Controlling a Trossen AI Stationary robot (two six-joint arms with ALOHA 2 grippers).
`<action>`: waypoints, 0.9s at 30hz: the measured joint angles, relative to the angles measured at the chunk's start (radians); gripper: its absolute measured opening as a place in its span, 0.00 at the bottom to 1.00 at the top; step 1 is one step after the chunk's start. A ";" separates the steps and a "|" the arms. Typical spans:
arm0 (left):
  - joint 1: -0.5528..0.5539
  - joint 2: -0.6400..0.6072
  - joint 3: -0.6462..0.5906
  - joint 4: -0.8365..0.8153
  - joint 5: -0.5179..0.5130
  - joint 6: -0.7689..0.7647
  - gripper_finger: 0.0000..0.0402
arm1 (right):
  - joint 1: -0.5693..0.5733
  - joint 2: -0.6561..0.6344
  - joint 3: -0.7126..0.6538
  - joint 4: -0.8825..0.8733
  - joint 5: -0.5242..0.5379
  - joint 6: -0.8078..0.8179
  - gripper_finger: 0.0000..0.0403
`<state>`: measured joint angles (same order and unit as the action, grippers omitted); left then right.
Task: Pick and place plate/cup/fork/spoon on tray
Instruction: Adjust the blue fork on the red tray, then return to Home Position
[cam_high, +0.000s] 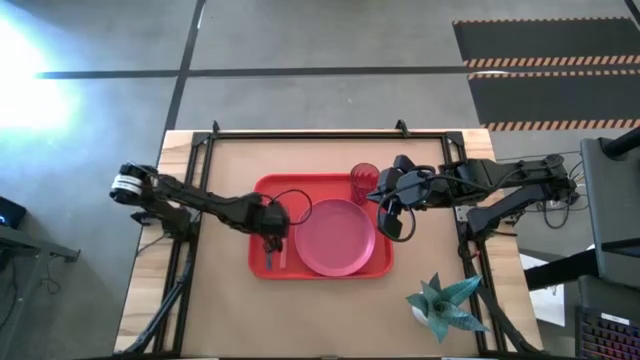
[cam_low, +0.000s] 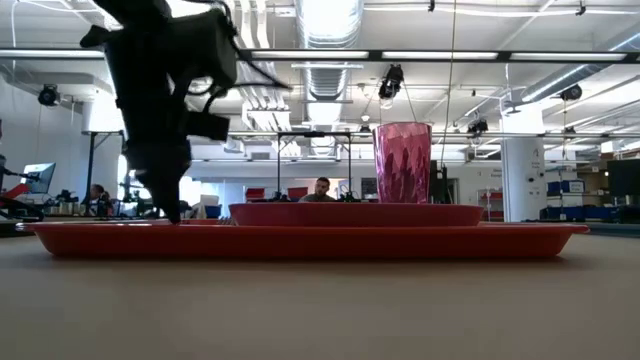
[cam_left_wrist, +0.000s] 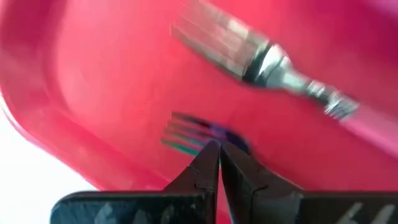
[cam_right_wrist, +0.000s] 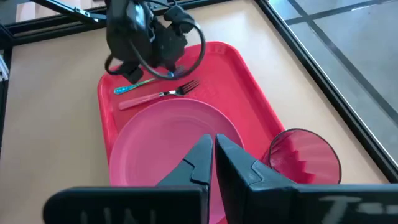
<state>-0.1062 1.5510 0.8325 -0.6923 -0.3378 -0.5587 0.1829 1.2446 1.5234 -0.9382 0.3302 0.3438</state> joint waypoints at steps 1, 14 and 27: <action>0.000 -0.014 0.009 0.000 -0.004 0.010 0.00 | 0.000 0.000 0.000 0.000 0.000 -0.005 0.02; 0.002 -0.455 0.208 -0.080 -0.244 0.169 0.00 | 0.000 -0.038 0.040 0.084 -0.042 -0.206 0.02; 0.002 -0.791 0.147 -0.140 -0.372 0.198 0.00 | 0.000 -0.205 0.074 0.084 -0.076 -0.276 0.02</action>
<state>-0.1047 0.7600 0.9791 -0.8320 -0.7094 -0.3603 0.1829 1.0393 1.5978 -0.8543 0.2545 0.0681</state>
